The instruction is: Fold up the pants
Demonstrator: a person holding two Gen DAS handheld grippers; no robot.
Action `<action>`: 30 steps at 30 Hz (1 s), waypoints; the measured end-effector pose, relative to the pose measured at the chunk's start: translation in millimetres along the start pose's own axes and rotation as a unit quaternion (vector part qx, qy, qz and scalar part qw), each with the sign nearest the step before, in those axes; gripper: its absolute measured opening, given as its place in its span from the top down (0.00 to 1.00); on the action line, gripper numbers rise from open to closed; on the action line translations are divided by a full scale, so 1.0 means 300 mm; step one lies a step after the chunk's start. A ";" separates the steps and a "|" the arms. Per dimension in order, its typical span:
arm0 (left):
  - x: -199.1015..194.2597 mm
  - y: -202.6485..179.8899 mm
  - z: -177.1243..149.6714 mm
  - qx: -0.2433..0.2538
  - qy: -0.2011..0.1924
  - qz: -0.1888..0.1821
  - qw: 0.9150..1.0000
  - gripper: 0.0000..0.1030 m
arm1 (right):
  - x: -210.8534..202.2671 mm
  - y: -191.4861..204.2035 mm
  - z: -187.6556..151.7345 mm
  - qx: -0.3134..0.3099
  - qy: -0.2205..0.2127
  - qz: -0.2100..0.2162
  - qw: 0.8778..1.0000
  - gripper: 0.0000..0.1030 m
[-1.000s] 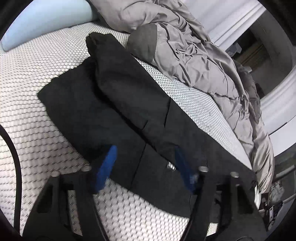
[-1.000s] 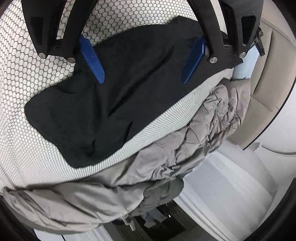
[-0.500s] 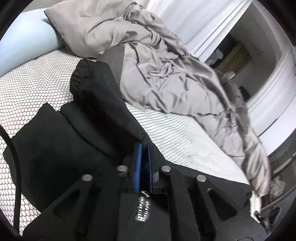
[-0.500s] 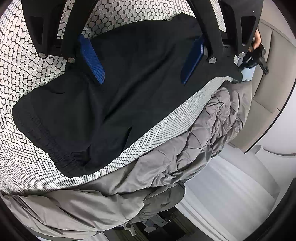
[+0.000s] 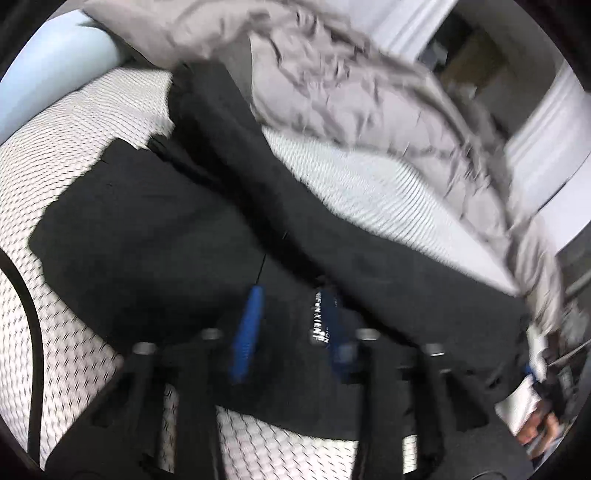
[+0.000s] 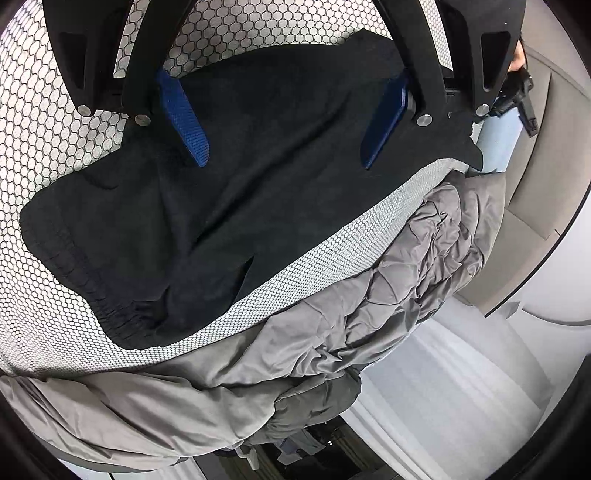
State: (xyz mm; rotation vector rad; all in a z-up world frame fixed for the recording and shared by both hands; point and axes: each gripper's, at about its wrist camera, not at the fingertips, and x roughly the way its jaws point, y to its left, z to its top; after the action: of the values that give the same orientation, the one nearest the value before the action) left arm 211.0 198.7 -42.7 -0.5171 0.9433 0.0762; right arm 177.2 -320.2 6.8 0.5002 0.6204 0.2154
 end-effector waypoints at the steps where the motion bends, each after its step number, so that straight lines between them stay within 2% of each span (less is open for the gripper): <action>1: 0.048 0.000 0.016 0.001 0.014 0.016 1.000 0.83 | 0.003 0.002 -0.001 0.000 0.001 0.002 1.000 0.16; 3: 0.128 0.004 0.043 -0.023 0.030 0.017 0.999 0.88 | 0.010 0.006 -0.002 0.000 0.004 0.005 1.000 0.16; 8: 0.189 0.037 0.110 -0.097 0.027 -0.026 0.995 0.88 | 0.019 0.004 -0.005 0.001 0.007 0.002 1.000 0.16; 10: 0.199 0.050 0.112 -0.119 0.033 -0.041 0.991 0.83 | 0.019 -0.001 -0.005 0.001 0.007 -0.001 1.000 0.16; 13: 0.209 0.041 0.112 -0.108 0.034 -0.048 0.992 0.68 | 0.018 -0.013 -0.006 0.004 0.009 -0.008 1.000 0.16; 17: 0.237 0.034 0.117 -0.131 0.024 -0.056 0.990 0.66 | 0.021 -0.026 -0.009 0.007 0.013 -0.008 1.000 0.16; 18: 0.237 0.030 0.115 -0.129 0.011 -0.053 0.990 0.79 | 0.023 -0.025 -0.009 0.006 0.013 -0.009 1.000 0.16; 19: 0.247 0.028 0.121 -0.122 0.008 -0.039 0.992 1.00 | 0.025 -0.025 -0.009 0.006 0.013 -0.009 1.000 0.16; 20: 0.262 0.022 0.125 -0.115 0.009 -0.027 0.993 1.00 | 0.028 -0.025 -0.009 0.007 0.014 -0.009 1.000 0.16; 24: 0.206 0.013 0.119 -0.103 -0.019 -0.024 0.994 1.00 | 0.027 -0.022 -0.010 0.011 0.012 -0.007 1.000 0.16; 27: 0.052 -0.015 0.099 -0.079 -0.062 -0.019 0.995 1.00 | 0.008 -0.017 -0.006 0.009 0.004 -0.005 1.000 0.16; 30: -0.146 0.001 0.023 -0.054 -0.105 -0.007 0.993 1.00 | -0.015 -0.019 -0.004 0.010 -0.002 0.001 1.000 0.16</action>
State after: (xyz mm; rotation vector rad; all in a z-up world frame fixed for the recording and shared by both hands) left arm 190.0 209.1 -4.9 -0.6030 0.7329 0.1669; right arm 173.2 -326.2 5.3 0.5209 0.6190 0.2096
